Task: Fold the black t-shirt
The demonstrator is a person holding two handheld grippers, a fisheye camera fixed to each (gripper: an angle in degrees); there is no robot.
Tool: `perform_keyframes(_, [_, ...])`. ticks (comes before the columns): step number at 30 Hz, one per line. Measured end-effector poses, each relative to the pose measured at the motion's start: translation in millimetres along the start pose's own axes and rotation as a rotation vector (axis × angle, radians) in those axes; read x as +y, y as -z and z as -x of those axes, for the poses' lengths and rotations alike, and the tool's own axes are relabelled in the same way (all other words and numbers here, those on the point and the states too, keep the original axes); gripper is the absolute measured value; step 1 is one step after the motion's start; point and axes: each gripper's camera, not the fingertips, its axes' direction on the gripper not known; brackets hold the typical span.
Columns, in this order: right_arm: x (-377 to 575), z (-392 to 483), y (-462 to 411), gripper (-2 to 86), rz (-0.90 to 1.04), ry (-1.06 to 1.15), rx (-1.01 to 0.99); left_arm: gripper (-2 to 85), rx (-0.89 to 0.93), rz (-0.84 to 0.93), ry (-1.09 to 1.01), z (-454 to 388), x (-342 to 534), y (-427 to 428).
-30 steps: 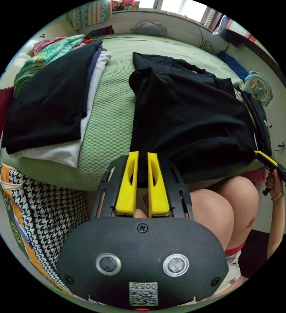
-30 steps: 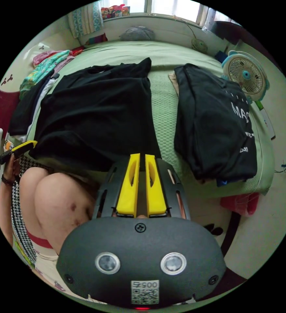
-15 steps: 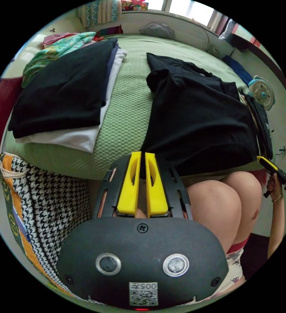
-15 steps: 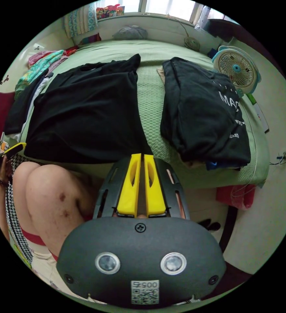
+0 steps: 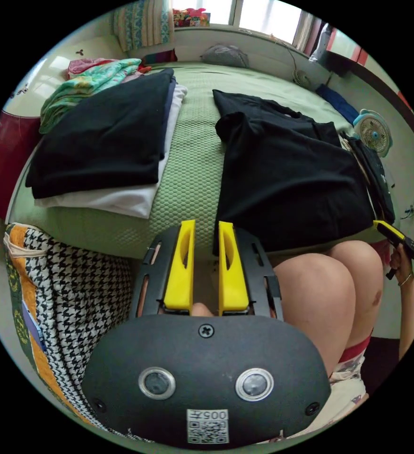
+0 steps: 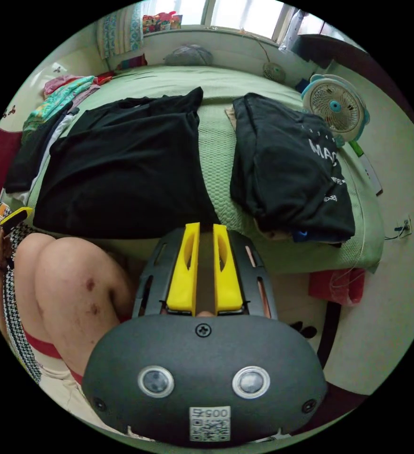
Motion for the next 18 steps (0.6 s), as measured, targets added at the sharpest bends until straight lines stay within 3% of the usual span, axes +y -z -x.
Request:
perform_keyframes(8, [21.1,6.7,13.2,7.0,-0.05,-0.005,0.006,10.8,0.089,0.012,-0.041,-7.5,27.5,10.9])
perform_keyframes(18, [49.4,4.2,29.3,9.9,-0.1,0.004,-0.043,10.6,0.045,0.065,-0.037,-17.9,39.2,24.2])
